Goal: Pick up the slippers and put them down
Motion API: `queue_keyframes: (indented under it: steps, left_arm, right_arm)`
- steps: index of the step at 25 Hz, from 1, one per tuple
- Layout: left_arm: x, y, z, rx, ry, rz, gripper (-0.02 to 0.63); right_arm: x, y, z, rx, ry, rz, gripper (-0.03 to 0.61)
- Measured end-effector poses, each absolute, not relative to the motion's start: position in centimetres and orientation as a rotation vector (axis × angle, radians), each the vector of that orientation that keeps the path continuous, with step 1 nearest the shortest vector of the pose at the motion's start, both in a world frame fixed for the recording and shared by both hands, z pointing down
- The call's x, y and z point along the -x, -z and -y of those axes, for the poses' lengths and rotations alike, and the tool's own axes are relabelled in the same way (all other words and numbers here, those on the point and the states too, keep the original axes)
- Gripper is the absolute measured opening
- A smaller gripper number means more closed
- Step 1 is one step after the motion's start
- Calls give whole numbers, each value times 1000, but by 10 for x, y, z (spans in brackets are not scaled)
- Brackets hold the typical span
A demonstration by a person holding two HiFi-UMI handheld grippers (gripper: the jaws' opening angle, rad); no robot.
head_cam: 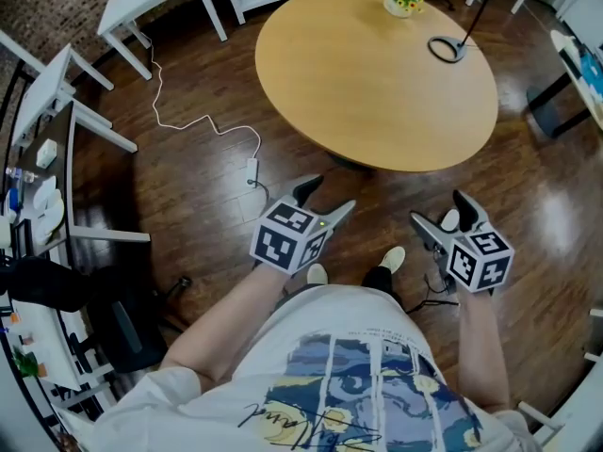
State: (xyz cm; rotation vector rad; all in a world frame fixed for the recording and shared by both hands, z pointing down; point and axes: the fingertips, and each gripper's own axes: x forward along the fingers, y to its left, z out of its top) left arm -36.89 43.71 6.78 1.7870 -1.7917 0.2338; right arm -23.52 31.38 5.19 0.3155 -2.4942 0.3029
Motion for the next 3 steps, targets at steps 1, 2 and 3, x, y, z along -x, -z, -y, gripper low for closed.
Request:
queue_keyframes:
  steps: [1, 2, 3]
  left_arm:
    - [369, -68, -437, -1788, -234, 1792, 296]
    - [369, -68, -436, -1789, -234, 1792, 296]
    - [369, -68, -436, -1790, -234, 1791, 296]
  right_arm:
    - [235, -51, -313, -316, -298, 2493, 497]
    - [235, -51, -313, -316, -294, 2492, 497]
    - [236, -50, -313, -316, -289, 2491, 497]
